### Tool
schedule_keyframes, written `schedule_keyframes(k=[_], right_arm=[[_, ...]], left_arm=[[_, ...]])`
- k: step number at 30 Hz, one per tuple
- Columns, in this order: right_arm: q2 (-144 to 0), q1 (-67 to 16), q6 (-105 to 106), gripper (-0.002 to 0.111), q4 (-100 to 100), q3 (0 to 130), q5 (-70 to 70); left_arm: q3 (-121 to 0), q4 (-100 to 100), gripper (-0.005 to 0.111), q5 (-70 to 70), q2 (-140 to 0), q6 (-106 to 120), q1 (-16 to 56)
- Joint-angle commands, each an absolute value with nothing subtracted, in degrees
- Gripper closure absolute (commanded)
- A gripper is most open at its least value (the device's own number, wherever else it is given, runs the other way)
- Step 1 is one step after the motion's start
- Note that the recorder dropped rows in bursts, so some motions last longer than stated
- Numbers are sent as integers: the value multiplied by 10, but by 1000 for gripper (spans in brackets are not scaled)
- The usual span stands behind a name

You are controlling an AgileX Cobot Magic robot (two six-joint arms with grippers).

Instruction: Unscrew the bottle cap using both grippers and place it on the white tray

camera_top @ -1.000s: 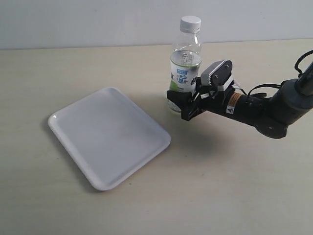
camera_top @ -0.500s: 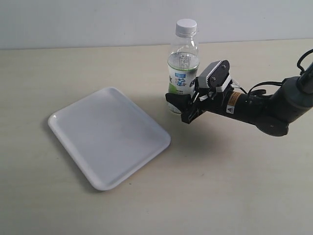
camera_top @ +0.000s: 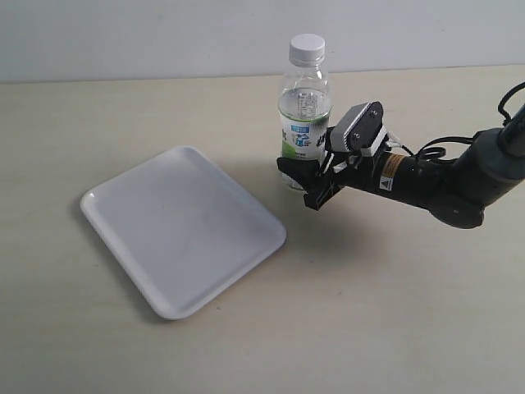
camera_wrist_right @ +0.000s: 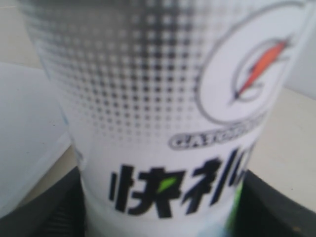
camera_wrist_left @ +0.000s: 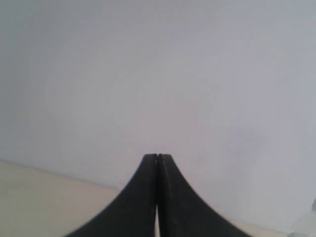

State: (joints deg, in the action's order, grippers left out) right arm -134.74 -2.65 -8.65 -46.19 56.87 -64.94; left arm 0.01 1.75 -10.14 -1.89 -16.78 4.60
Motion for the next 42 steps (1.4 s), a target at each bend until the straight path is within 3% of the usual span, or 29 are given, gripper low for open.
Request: schedule_keyframes(k=[1, 9, 16, 21, 25, 28, 35, 38, 42], right_arm=[[-1339, -27, -80, 108, -465, 571, -661], [-1339, -27, -70, 108, -465, 571, -658], [-1339, -27, -65, 108, -465, 571, -656], [-1339, -27, -60, 108, -465, 571, -640], [-1339, -27, -55, 108, -465, 571, -623], [-1339, -27, -53, 108, -465, 571, -622], [-1339, -27, -52, 108, -449, 571, -622], [-1339, -27, -44, 108, -449, 571, -622], [-1339, -27, -43, 108, -449, 571, -614]], left_arm=[[0, -57, 107, -243, -31, -300, 46], [-217, -426, 107, -224, -254, -570, 46], [-449, -960, 107, -208, -499, -890, 46], [-577, -999, 107, -245, -653, -945, 46], [-656, -999, 107, -273, -736, -779, 46], [-668, -999, 107, -222, -775, -523, 46], [-689, -999, 107, 340, -872, -220, 80], [-726, -852, 107, 429, -916, -115, 88], [-778, -525, 107, 438, -948, 164, 99]])
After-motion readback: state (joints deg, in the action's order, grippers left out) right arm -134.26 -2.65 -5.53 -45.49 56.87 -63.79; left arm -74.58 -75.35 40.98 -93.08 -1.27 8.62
